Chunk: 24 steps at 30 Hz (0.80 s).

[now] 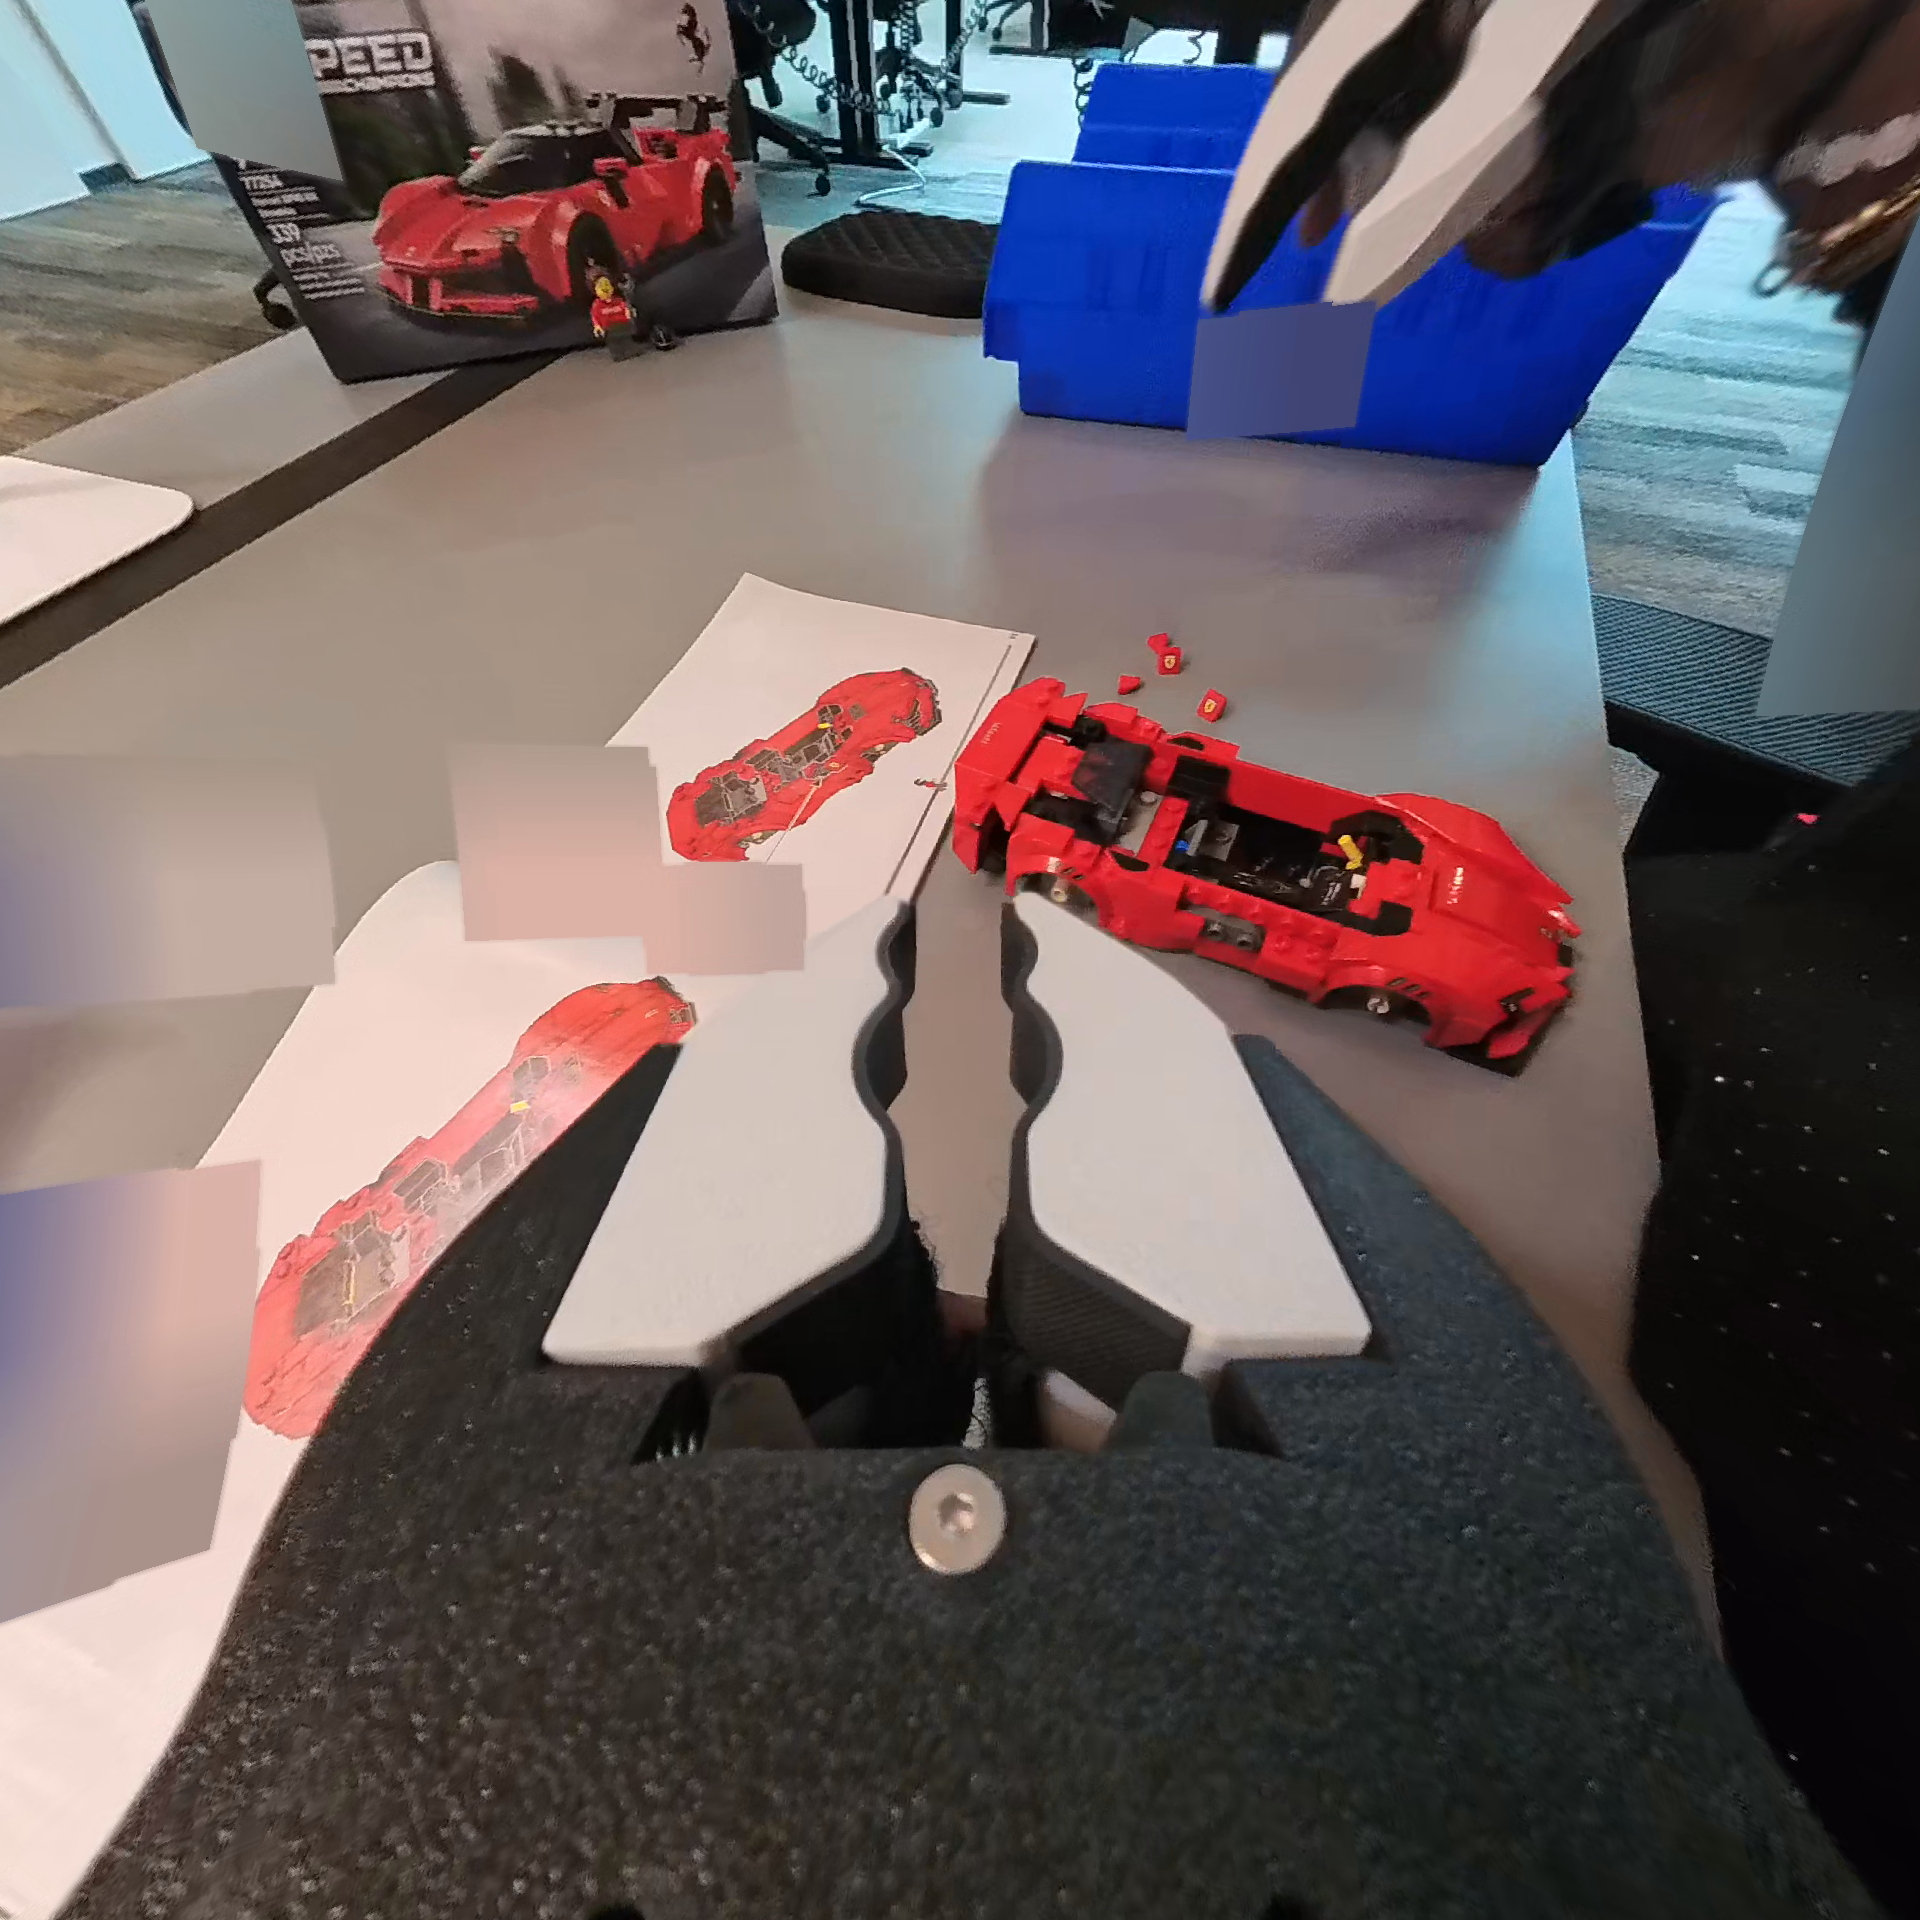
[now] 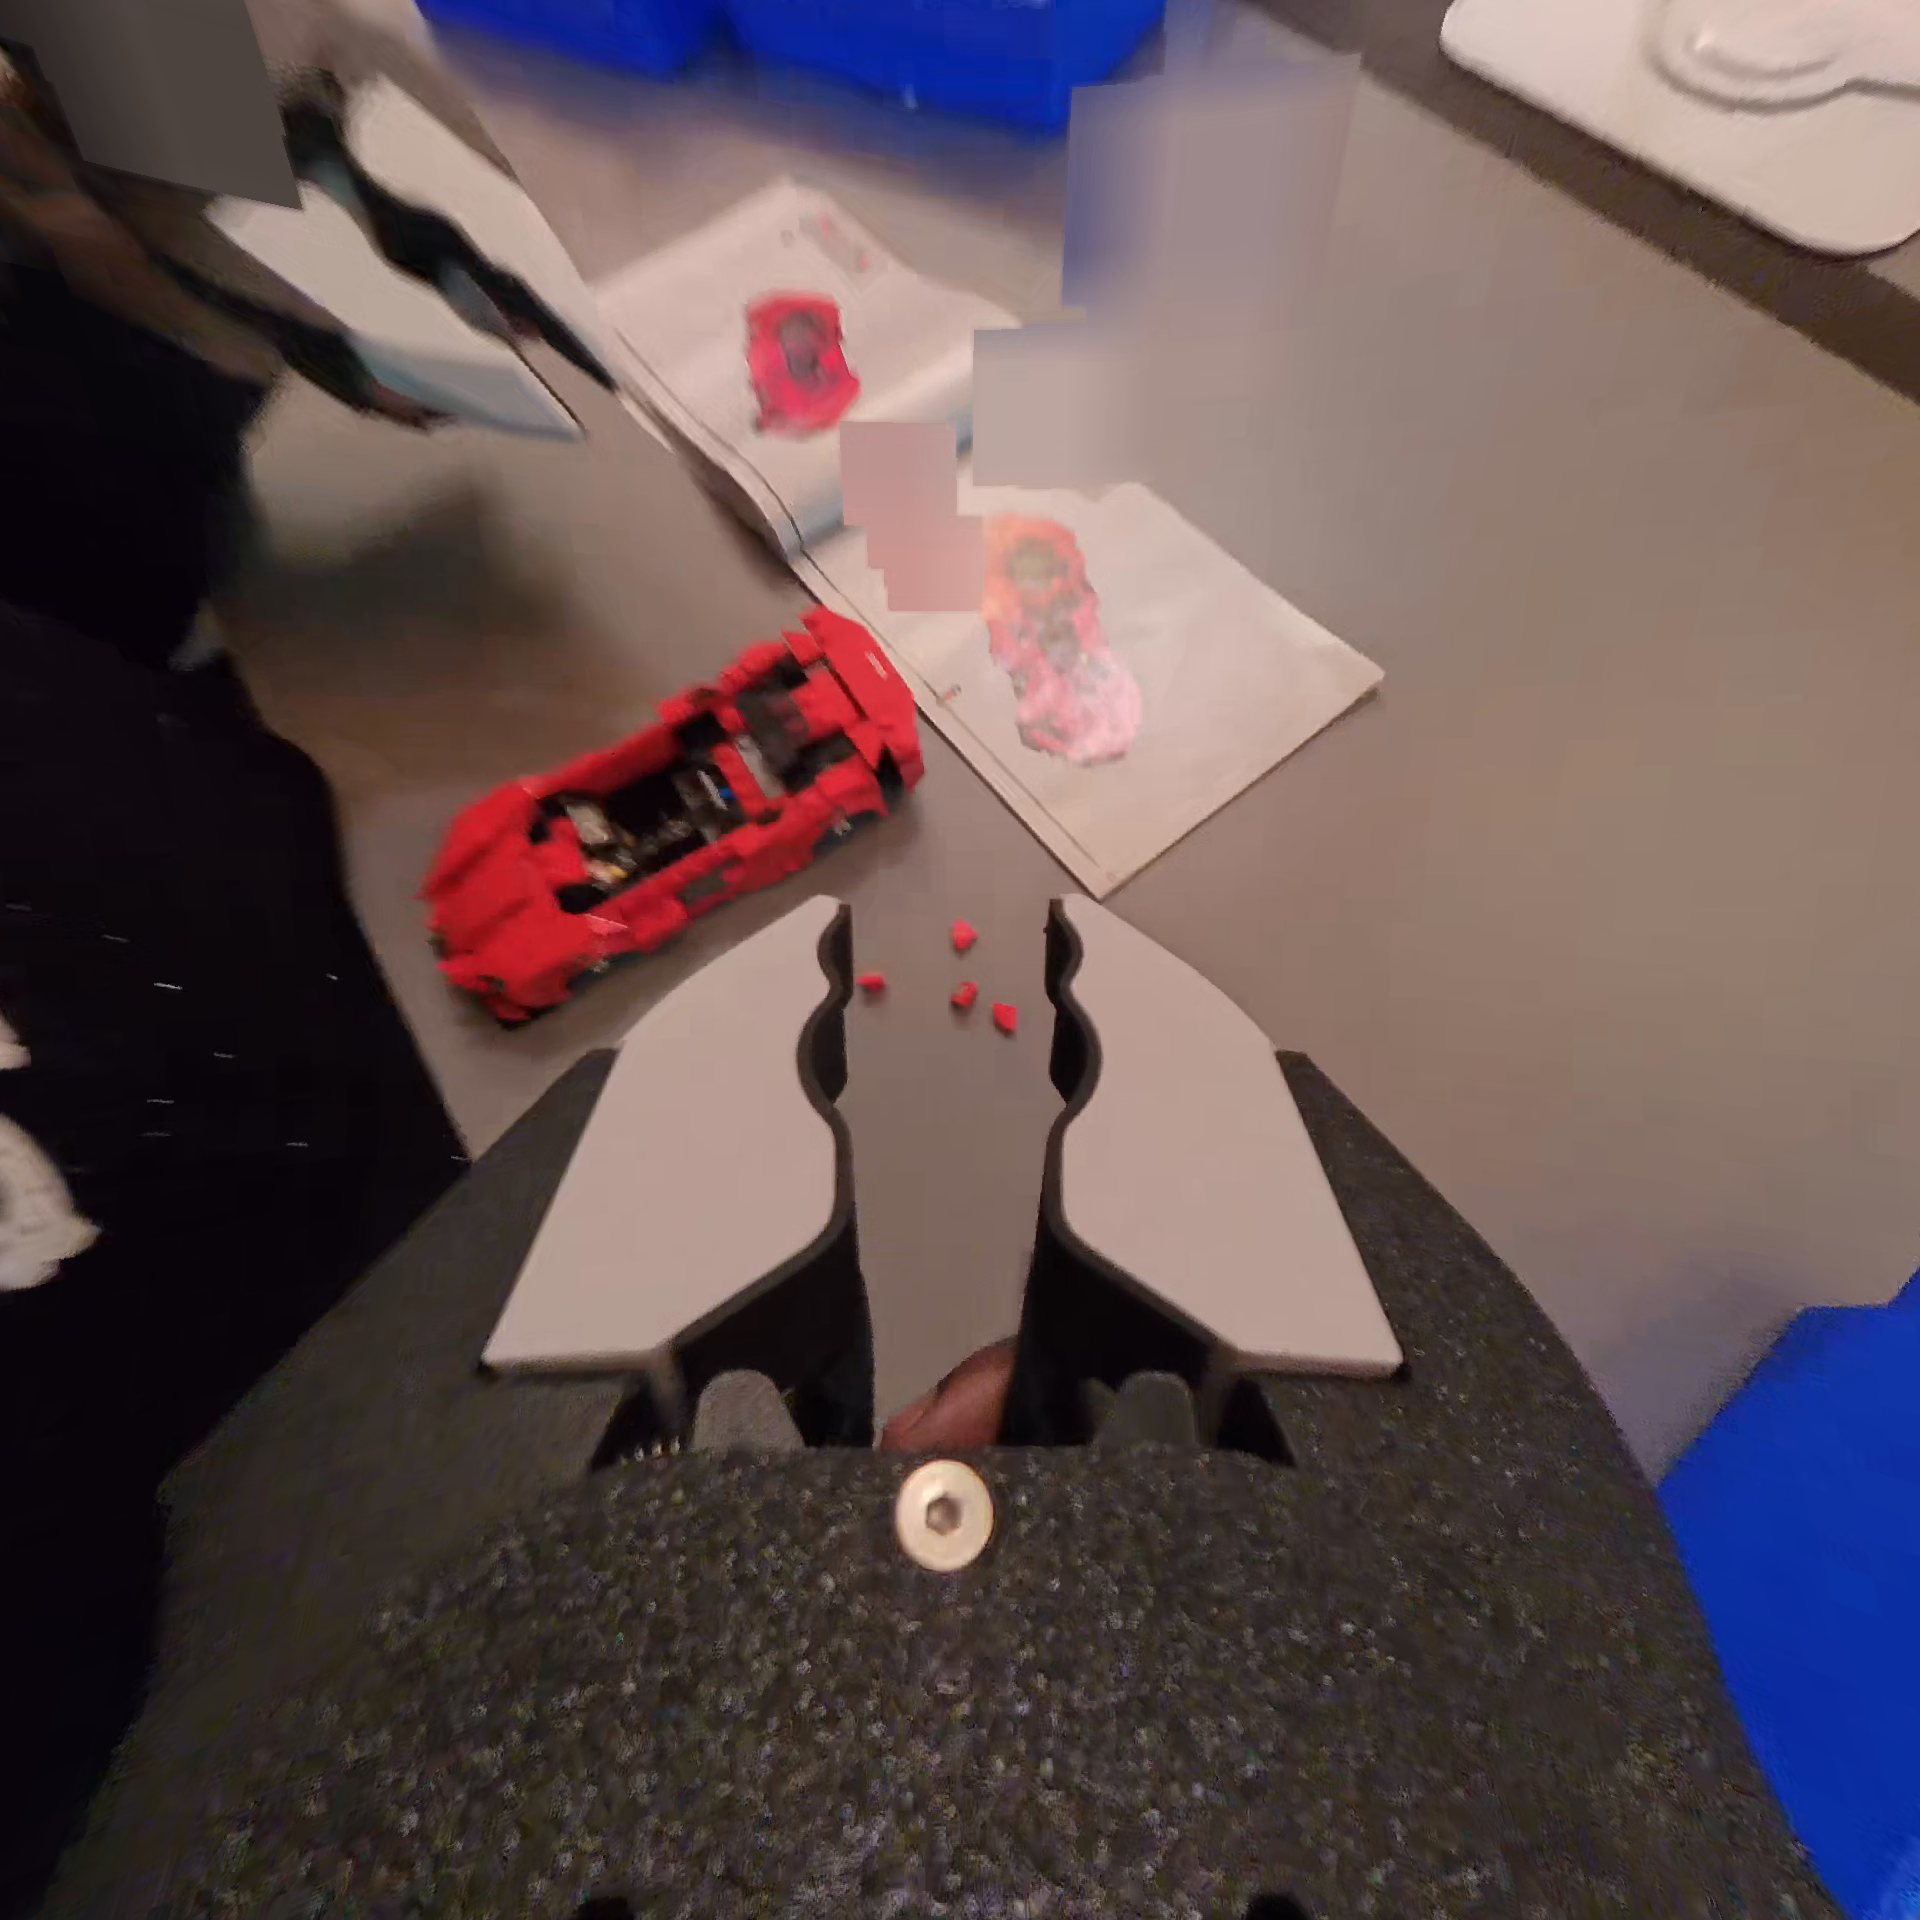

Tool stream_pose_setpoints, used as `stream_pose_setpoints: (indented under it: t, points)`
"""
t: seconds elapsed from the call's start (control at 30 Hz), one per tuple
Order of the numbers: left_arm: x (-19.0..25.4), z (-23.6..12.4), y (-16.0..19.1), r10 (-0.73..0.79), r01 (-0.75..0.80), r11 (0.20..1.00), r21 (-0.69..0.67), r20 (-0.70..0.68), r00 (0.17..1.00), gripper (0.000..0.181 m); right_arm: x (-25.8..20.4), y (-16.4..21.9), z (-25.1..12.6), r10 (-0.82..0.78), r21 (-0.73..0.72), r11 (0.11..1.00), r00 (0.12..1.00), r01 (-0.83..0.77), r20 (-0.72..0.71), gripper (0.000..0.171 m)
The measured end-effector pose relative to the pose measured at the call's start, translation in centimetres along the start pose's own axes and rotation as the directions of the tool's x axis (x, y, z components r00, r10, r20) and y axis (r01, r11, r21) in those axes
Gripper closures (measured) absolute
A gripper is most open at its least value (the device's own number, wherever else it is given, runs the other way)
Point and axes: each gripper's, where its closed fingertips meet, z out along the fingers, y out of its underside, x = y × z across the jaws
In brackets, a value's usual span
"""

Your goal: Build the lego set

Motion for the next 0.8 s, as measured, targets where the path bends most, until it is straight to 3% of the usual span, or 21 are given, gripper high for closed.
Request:
stream_pose_setpoints:
  t: [0.1, 0.17, 0.3, 0.37, 0.4, 0.5, 0.53, 0.6, 0.63, 0.67, 0.7, 0.8]
  points:
    - [-0.3, 0.1, 0.1, -0.005, 0.005, 1.000, 0.003, 0.019, 1.000, 0.165, -0.9, -1.0, -2.9, 0.051, 0.104, 0.993, 0.999, -0.049, -0.012, 0.135]
    - [-0.4, 0.1, 0.2, -0.018, 0.018, 1.000, 0.005, 0.025, 1.000, 0.165, -0.8, -0.7, -4.6, 0.050, 0.129, 0.991, 0.997, -0.042, -0.059, 0.171]
    - [-0.9, 0.3, 0.4, -0.035, 0.035, 0.999, -0.005, 0.052, 0.998, 0.156, -0.3, 1.0, -7.5, 0.091, 0.113, 0.991, 0.984, -0.074, -0.153, 0.170]
    - [-1.1, 0.3, 0.5, -0.042, 0.043, 0.999, -0.013, 0.062, 0.997, 0.150, 0.0, 1.7, -8.6, 0.136, 0.131, 0.985, 0.972, -0.112, -0.191, 0.157]
    - [-1.2, 0.3, 0.4, -0.040, 0.042, 0.999, -0.015, 0.068, 0.997, 0.150, -0.1, 2.2, -9.1, 0.149, 0.123, 0.984, 0.969, -0.126, -0.198, 0.171]
    - [-0.9, -0.2, -0.1, -0.015, 0.014, 1.000, 0.008, 0.080, 0.997, 0.178, 0.0, 3.4, -10.9, 0.180, 0.136, 0.980, 0.945, -0.147, -0.274, 0.171]
    - [-0.6, -0.2, -0.2, -0.007, 0.006, 1.000, 0.007, 0.070, 0.998, 0.181, 0.2, 3.4, -11.5, 0.192, 0.159, 0.976, 0.935, -0.150, -0.296, 0.170]
    - [-0.7, -0.6, -0.4, 0.007, -0.007, 1.000, -0.007, 0.086, 0.996, 0.181, 0.8, 3.3, -13.2, 0.218, 0.182, 0.969, 0.920, -0.166, -0.324, 0.148]
    - [-0.9, -0.9, -0.6, 0.013, -0.013, 1.000, -0.002, 0.099, 0.995, 0.181, 1.2, 3.3, -13.7, 0.221, 0.184, 0.969, 0.914, -0.165, -0.341, 0.148]
    - [-1.0, -1.2, -0.9, 0.017, -0.017, 1.000, 0.006, 0.105, 0.994, 0.180, 1.5, 3.0, -14.3, 0.207, 0.190, 0.971, 0.910, -0.146, -0.360, 0.152]
    - [-1.2, -1.4, -1.1, 0.017, -0.019, 1.000, 0.015, 0.111, 0.994, 0.178, 1.9, 2.3, -14.4, 0.175, 0.201, 0.974, 0.910, -0.104, -0.376, 0.170]
    - [-2.0, -1.6, -1.4, -0.004, -0.004, 0.998, 0.060, 0.125, 0.992, 0.175, 2.4, 1.3, -15.1, 0.074, 0.190, 0.982, 0.909, 0.006, -0.411, 0.171]
